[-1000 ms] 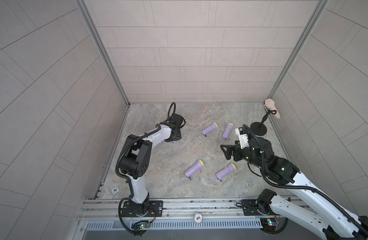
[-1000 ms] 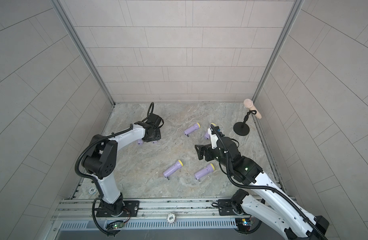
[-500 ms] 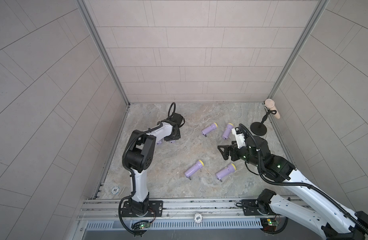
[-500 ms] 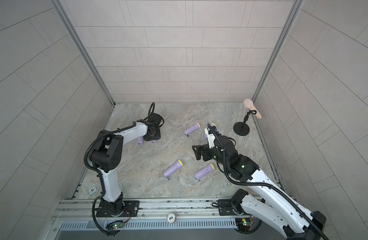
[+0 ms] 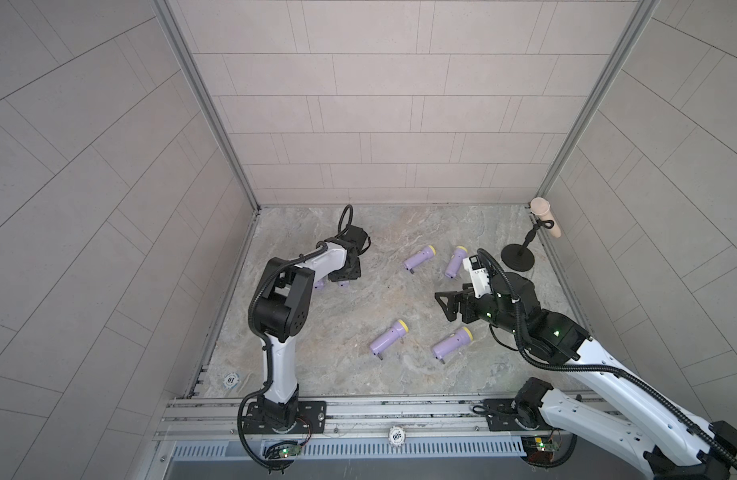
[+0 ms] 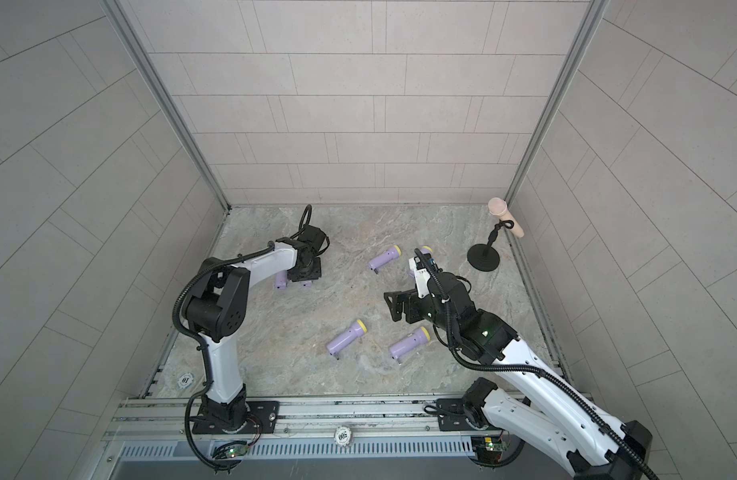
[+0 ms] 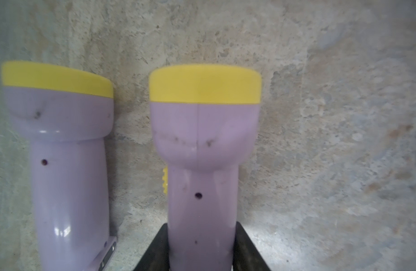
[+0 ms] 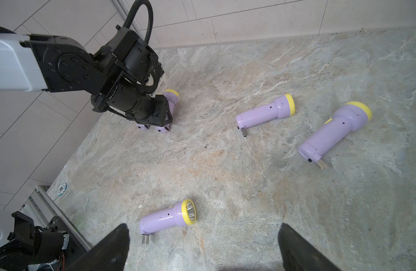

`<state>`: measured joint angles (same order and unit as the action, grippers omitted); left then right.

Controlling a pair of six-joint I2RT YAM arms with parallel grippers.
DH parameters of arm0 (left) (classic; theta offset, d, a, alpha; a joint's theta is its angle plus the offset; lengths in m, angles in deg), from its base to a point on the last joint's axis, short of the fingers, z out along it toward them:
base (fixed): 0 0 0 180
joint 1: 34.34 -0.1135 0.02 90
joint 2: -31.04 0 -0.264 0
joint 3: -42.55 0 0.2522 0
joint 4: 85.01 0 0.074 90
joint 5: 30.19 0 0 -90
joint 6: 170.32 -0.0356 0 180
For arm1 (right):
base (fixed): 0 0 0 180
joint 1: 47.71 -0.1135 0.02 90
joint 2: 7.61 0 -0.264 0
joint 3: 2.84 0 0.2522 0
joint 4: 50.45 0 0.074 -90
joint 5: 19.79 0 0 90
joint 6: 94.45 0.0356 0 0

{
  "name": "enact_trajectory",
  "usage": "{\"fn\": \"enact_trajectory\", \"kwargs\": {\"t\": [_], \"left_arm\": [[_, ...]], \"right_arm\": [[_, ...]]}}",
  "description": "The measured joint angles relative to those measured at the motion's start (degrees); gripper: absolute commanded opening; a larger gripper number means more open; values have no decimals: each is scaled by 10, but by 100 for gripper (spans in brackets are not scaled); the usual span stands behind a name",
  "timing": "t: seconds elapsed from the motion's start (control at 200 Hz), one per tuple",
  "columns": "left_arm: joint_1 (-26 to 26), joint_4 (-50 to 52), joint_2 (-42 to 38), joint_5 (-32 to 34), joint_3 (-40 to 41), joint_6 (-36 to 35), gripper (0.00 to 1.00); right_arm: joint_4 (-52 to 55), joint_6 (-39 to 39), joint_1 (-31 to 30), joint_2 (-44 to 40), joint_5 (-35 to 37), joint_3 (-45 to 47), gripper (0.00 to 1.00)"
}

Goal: Close the plug at the bottom of the flashlight
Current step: Place the flashlight at the center of the board.

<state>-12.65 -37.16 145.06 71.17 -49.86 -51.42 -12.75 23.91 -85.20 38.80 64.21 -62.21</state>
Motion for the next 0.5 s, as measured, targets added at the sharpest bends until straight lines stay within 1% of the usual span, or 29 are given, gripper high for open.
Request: {"fn": "enact_trajectory", "kwargs": {"t": [0.4,0.5], "left_arm": [[-1,14,14,5,-17,-10,0],[-1,14,16,5,-19,-14,6]], "right_arm": [[-2,2,0,0,0,1,100],[-2,2,0,0,-1,1,100]]}}
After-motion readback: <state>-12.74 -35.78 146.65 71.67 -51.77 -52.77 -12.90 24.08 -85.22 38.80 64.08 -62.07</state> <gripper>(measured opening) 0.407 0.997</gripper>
